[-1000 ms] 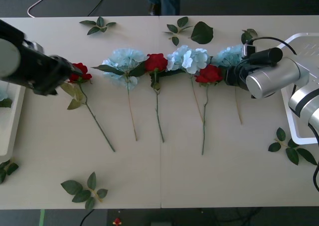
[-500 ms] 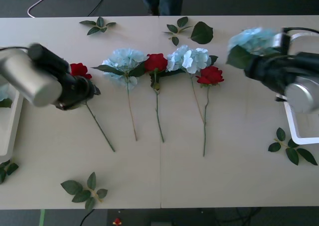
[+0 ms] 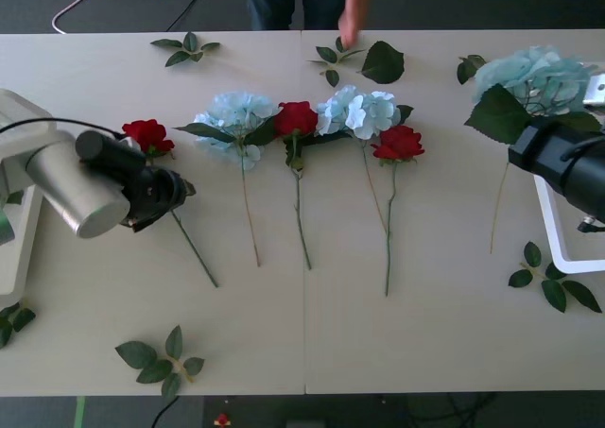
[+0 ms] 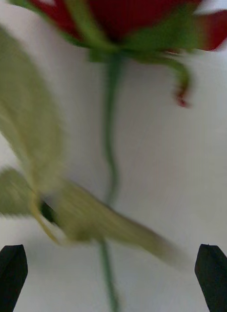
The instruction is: Place the red flowers into the right box and the blue flowers into the left box. If a person shows an open palm, hand one flower to the person first, then continue sorting.
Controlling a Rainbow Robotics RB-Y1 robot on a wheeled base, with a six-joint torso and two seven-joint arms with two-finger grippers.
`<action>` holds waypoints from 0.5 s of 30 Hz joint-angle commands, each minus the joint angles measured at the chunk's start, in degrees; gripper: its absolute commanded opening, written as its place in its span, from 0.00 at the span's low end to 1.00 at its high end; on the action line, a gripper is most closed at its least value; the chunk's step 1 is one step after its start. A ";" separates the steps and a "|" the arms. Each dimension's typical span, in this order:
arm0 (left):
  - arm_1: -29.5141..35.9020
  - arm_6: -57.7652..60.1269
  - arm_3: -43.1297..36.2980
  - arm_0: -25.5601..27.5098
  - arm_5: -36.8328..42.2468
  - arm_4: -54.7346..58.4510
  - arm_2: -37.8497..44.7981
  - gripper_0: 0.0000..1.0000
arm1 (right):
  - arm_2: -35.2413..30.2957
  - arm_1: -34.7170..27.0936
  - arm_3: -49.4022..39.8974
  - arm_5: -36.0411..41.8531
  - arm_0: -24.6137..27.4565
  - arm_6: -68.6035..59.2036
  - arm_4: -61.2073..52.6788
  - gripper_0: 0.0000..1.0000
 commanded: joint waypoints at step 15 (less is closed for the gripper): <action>-0.85 -1.51 4.49 -3.76 -4.87 -1.20 -4.78 1.00 | -6.71 6.65 -2.14 -0.87 -4.15 36.73 -22.93 0.00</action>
